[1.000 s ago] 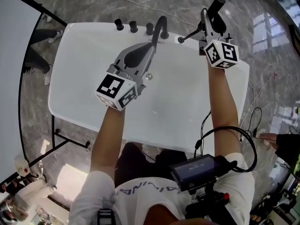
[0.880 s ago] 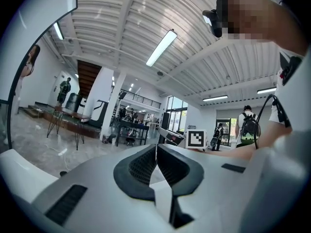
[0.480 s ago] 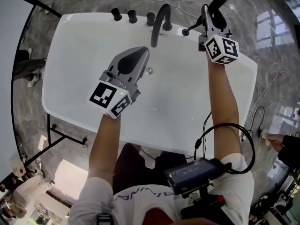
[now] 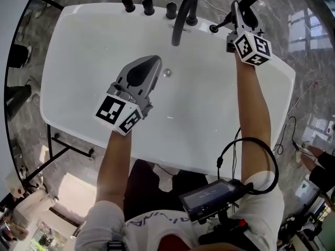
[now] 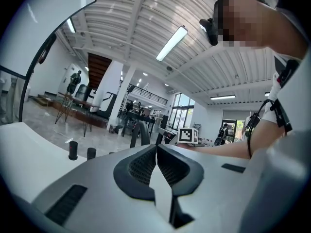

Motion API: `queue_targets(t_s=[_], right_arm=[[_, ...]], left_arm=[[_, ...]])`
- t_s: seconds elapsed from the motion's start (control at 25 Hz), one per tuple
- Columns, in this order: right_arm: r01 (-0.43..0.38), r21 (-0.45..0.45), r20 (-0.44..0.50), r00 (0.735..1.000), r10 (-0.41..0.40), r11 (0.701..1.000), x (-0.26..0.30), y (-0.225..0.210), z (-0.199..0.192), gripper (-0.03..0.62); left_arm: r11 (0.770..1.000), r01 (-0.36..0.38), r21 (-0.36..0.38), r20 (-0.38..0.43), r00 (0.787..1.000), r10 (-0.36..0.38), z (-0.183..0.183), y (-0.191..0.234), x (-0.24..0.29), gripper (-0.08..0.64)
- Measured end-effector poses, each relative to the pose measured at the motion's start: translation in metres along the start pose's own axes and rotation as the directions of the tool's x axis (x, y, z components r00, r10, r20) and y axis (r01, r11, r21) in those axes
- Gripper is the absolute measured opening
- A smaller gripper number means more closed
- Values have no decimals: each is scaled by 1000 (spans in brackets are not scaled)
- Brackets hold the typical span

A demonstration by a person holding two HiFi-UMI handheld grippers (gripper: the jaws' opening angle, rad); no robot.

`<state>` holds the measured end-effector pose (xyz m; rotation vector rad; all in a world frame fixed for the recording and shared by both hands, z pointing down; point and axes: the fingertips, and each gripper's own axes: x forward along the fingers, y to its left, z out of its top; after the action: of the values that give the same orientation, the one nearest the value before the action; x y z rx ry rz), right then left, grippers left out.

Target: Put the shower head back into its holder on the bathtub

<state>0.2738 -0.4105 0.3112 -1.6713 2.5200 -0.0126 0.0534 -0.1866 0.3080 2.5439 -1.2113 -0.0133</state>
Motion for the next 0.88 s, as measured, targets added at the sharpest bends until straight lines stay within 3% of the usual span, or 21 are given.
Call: queue_targets(t_s=[0.88], right_arm=[[1, 29, -112, 994, 2, 1000, 25, -11, -114, 140]], left_arm=[[996, -34, -85, -43, 999, 30, -88, 33, -9, 25]])
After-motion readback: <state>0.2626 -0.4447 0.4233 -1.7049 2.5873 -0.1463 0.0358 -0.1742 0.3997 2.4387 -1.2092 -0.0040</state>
